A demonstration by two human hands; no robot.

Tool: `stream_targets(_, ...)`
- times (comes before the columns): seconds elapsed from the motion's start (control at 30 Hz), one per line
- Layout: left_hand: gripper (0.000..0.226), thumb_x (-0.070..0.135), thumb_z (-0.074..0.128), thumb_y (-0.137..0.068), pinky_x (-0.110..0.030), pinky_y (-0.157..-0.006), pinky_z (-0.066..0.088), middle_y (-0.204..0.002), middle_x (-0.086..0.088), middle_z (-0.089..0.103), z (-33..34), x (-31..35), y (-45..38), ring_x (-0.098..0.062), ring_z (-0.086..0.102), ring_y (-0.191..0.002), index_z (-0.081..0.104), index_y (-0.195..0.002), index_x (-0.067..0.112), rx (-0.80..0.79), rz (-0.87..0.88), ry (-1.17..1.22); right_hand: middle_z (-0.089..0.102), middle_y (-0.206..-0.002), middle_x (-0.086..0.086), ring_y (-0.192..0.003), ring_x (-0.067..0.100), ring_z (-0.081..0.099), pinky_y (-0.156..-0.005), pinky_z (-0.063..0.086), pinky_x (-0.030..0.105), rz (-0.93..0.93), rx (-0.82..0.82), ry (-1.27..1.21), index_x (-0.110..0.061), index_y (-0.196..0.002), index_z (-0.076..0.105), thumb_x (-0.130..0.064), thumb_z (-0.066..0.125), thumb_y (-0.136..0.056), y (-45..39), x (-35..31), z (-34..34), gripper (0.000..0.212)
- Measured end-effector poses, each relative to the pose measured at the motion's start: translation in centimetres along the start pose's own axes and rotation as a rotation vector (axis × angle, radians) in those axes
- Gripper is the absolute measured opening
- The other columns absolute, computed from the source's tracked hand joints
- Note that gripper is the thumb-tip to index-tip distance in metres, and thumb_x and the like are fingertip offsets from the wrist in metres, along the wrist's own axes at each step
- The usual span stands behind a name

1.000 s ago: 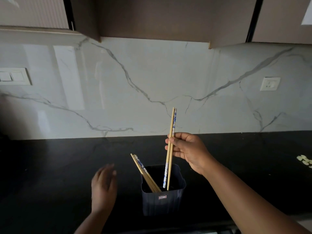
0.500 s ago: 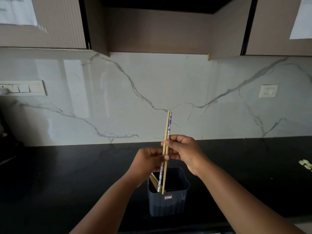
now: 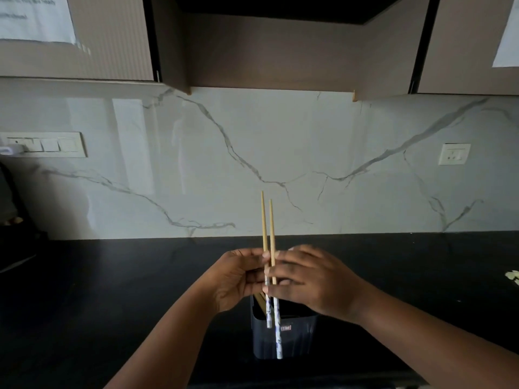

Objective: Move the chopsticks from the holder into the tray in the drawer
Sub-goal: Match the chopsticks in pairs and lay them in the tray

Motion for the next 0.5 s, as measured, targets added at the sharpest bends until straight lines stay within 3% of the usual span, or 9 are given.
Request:
stream_targets(0.17,0.025,0.016,0.067,-0.086,-0.031,-0.066,0.060,-0.101,-0.021,0.072,0.1,-0.8,0.1,-0.023,0.073,-0.084,0.072,-0.107,0.004,-0.057,-0.070,-0.032,0.070,-0.115,-0.001,-0.112,0.024,0.062,-0.089,0.049,0.036,0.032,0.044,-0.003,-0.027,-0.112,0.070,-0.018,0.062,-0.094,1.0,0.2,1.5,0.022)
stream_targets(0.37,0.025,0.015,0.070,-0.079,-0.030,-0.062,0.059,-0.098,-0.017,0.074,0.0,-1.4,0.0,-0.020,0.072,-0.079,0.074,-0.102,0.006,-0.081,-0.125,-0.030,0.071,-0.112,-0.005,-0.108,0.022,0.059,-0.084,0.046,0.034,0.041,0.065,-0.005,-0.031,-0.111,0.071,-0.017,0.063,-0.093,1.3,0.6,2.2,0.024)
stream_targets(0.5,0.026,0.019,0.069,-0.077,-0.031,-0.071,0.059,-0.099,-0.014,0.073,0.3,-1.9,-0.2,-0.019,0.070,-0.080,0.075,-0.100,0.007,-0.064,-0.136,-0.074,0.070,-0.107,-0.005,-0.099,0.020,0.056,-0.078,0.046,0.034,0.063,0.061,-0.005,-0.033,-0.114,0.069,-0.016,0.060,-0.094,2.0,0.5,3.1,0.027)
Point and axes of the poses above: each hand's wrist, its own y-axis away from the middle knuckle, its own z-axis out of the palm, x = y × z, the point moved 4 cm from there along -y, towards the middle knuckle
